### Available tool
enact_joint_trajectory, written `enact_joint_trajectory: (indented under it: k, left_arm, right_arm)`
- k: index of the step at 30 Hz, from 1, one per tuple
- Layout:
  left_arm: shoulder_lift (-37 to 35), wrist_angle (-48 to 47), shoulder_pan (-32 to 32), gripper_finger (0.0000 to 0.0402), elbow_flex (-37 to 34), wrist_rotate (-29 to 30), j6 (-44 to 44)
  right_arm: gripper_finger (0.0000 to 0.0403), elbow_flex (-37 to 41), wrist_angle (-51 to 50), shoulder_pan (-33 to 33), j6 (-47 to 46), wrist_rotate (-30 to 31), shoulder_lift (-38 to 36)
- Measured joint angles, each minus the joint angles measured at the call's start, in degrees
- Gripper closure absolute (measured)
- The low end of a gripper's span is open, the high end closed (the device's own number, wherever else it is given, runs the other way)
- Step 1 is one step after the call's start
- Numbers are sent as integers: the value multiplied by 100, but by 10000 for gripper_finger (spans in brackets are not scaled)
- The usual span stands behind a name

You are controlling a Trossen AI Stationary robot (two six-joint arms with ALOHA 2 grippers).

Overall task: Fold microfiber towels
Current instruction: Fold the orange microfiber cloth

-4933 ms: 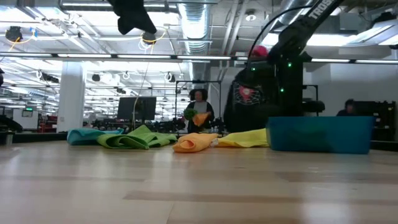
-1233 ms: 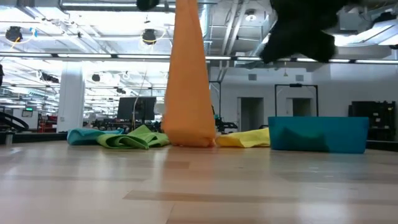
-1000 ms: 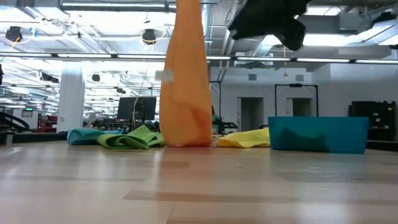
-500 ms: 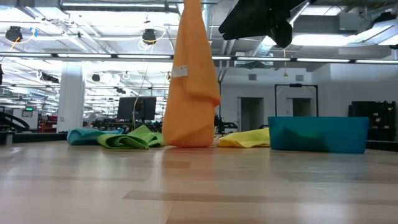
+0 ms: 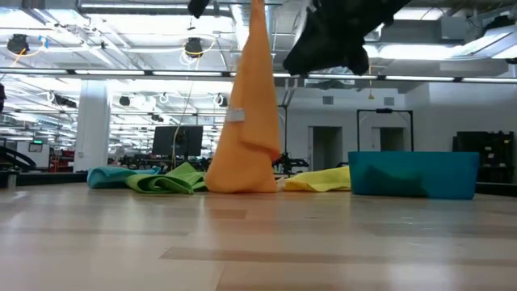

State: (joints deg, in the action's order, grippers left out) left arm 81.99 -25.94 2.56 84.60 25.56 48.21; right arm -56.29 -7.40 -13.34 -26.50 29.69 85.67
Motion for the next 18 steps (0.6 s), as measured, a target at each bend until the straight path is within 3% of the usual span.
enact_joint_trajectory:
  k: [7,10,18]
  left_arm:
    - [136,20,232,401,4,-121,-37]
    - [150,-4,318,401,4,-162,-39]
    - [152,-2,491,401,4,-273,-151]
  right_arm:
    - [205,-28,178,213,289,4,523]
    - [174,-60,65,321,9,42,917]
    - [167,-637,106,482,-32,218,1712]
